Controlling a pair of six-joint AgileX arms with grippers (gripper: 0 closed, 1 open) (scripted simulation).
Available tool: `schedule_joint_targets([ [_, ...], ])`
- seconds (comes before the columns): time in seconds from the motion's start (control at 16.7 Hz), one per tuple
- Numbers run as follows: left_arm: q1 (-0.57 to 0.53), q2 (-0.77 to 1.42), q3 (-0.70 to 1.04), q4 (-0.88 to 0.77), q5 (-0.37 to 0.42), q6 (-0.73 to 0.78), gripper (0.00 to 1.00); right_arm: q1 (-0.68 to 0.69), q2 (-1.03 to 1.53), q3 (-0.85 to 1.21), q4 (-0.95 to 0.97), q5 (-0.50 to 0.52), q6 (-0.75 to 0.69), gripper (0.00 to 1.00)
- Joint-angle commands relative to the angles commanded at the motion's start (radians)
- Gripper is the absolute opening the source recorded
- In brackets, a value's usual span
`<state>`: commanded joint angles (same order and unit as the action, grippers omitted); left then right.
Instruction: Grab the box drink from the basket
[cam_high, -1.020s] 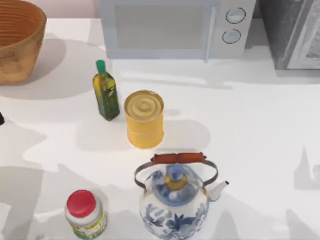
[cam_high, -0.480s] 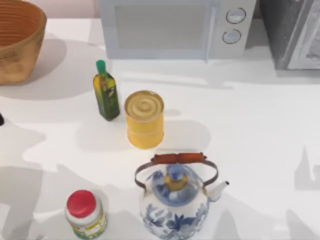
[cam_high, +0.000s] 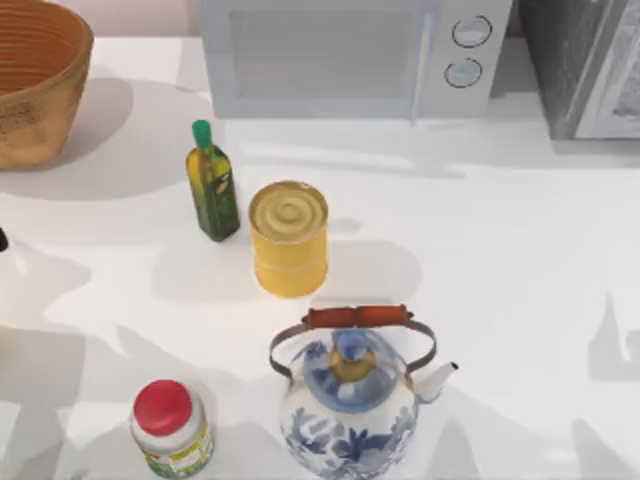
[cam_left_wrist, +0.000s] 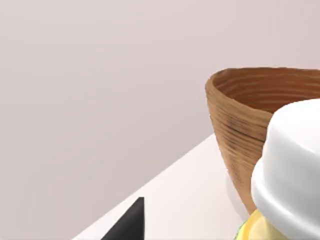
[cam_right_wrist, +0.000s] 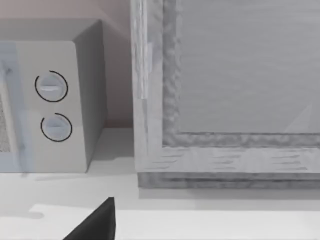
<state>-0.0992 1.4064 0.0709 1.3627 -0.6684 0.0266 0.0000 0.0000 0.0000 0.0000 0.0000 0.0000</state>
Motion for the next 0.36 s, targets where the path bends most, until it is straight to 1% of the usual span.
schedule_joint_targets([
  [0.06, 0.000, 0.000, 0.000, 0.000, 0.000, 0.000, 1.00, 0.000, 0.000, 0.000, 0.000, 0.000, 0.000, 1.00],
  [0.36, 0.000, 0.000, 0.000, 0.000, 0.000, 0.000, 1.00, 0.000, 0.000, 0.000, 0.000, 0.000, 0.000, 1.00],
])
